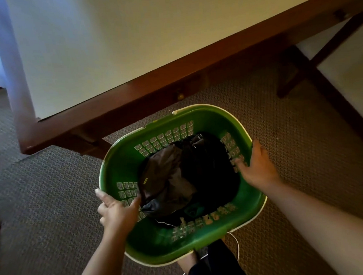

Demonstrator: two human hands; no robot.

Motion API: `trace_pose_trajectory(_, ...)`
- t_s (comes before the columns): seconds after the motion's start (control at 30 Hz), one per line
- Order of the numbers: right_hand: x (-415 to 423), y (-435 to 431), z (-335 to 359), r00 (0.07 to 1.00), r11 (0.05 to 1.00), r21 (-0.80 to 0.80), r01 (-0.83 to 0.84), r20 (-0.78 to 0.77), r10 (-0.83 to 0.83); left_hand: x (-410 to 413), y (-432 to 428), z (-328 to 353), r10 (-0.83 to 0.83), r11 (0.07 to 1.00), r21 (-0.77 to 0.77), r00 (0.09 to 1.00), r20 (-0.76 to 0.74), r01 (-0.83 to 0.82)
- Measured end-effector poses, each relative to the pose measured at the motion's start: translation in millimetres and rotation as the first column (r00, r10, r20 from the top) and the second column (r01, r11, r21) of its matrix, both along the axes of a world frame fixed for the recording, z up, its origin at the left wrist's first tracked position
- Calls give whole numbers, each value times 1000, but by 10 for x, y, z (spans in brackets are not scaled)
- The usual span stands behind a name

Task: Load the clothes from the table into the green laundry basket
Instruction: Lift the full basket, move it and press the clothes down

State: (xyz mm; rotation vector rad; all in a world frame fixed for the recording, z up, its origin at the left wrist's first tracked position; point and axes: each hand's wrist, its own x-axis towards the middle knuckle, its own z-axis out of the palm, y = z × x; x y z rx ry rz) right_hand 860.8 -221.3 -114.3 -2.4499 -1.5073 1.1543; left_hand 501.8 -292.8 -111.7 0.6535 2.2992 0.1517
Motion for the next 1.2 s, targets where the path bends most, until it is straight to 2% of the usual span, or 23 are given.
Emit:
trace_pose_trajectory(0.17,-4,21,-117,976,992,112,-49,216,24,-57,16,-71,-21,999,-39,995,-99,17)
trace_pose_trajectory(0.3,15,90,-180,961,987,154,-36,275,-8,-146,55,-59,-40,999,-28,993,-110,38)
trace_pose_trajectory(0.37,13,132,-205,965,985,172,7,257,-52,-160,77,-50,-55,998,-22,989,-139,53)
trace_pose_trajectory(0.43,21,150,-215,969,979,165,116,196,-148,-131,58,-43,-61,998,-1,984,-169,62)
trace_pose_trajectory(0.53,61,191,-255,956,961,121,250,128,-265,-77,41,-46,-23,999,29,978,-209,29)
trace_pose_trajectory(0.6,73,209,-277,953,955,107,278,91,-288,-63,51,-46,23,999,49,975,-219,-13)
trace_pose_trajectory(0.9,95,203,-336,965,970,115,213,132,-227,-99,89,-52,227,953,218,973,-53,-210)
trace_pose_trajectory(1.03,116,209,-339,969,974,108,201,121,-213,-167,109,-34,266,947,175,963,36,-268)
trace_pose_trajectory(1.2,203,230,-121,986,992,0,129,103,-128,-259,61,121,312,945,45,935,169,-324)
